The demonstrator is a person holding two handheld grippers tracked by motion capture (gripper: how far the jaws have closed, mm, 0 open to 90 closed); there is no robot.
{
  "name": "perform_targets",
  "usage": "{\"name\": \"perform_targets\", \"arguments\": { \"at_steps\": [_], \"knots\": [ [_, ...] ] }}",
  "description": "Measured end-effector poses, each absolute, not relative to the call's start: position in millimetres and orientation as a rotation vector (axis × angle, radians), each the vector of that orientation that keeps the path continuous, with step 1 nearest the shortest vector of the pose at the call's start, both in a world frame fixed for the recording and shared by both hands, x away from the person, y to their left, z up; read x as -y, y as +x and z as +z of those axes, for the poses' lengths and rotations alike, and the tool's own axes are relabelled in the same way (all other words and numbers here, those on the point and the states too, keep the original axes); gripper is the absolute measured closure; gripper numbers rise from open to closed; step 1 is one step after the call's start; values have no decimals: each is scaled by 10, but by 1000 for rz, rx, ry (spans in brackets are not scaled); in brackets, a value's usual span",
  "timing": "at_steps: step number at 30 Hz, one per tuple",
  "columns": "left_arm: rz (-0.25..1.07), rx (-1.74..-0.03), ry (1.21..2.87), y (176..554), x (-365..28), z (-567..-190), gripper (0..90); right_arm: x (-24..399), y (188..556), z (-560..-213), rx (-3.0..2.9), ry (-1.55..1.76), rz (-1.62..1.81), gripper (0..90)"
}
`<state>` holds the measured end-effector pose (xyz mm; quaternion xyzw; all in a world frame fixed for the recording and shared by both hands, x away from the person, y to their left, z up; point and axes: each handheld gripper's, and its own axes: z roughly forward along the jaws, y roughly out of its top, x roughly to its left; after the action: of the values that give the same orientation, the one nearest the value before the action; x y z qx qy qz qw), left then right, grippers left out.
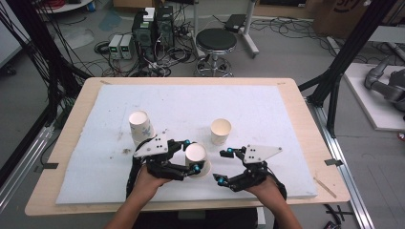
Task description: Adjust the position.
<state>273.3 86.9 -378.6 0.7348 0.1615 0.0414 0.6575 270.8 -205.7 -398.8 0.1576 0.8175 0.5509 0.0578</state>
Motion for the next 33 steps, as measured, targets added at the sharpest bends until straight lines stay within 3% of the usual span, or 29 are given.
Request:
{"name": "perform_targets", "arguments": {
  "at_steps": [25, 28, 33],
  "knots": [
    [37, -271, 1680, 2694, -672, -3852, 343, 1835, 2744, -4013, -2573, 360, 1733, 210],
    [34, -271, 1679, 2691, -662, -3854, 345, 1829, 2749, -4018, -2588, 335, 1751, 270],
    [36, -263, 1689, 2693, -673, -3851, 348, 1823, 2746, -4026, -2584, 329, 1748, 294]
  ]
}}
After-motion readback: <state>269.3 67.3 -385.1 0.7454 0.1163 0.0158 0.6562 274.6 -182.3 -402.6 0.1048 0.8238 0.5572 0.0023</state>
